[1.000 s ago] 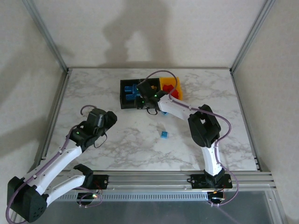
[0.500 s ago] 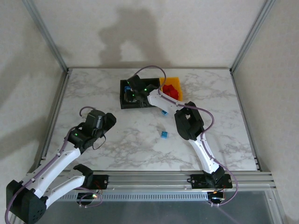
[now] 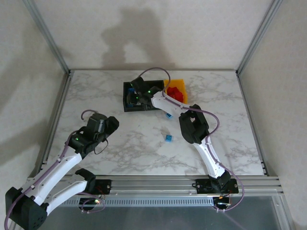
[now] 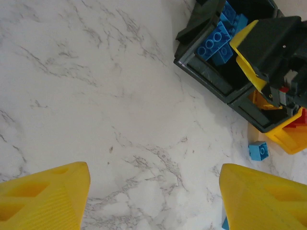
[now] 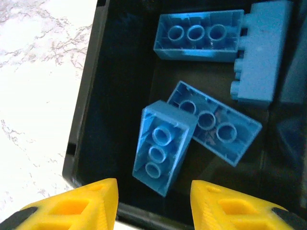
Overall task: Sort the legos into containers by color
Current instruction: Place the lego in the container, then pick up the lego from the center of the table.
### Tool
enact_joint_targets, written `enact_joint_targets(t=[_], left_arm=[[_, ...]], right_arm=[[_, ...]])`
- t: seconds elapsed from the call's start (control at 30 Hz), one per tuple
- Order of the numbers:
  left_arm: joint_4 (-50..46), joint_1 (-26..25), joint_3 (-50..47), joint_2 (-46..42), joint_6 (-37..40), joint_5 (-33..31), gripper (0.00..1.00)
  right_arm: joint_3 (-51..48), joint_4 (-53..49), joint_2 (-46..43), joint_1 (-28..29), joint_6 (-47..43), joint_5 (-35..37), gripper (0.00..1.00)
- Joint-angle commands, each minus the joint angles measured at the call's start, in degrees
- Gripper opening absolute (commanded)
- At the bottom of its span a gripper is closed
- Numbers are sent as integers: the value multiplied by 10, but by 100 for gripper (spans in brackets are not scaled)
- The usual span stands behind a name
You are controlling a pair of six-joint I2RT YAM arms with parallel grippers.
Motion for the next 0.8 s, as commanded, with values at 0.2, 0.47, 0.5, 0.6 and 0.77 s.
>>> enact_joint_targets(t=[0.2,0.47,0.5,0.6,0.77], left_arm=[[78,-21,-8,26,56,105,74],[146,-98,13,100,60,114,74],[156,-109,17,113,66,123,74],[180,-129,27,141,82,155,74],[201,-137,24,162,96,196,74]], right_arm=[[-274,60,-269,6,-14,65,50],[-441,28,-408,-4,-7,106,58],[-462,19,-422,-4,3,106,59],[-522,4,-455,-3,37,102,60],[-595,0,-476,-3,83,92,60]])
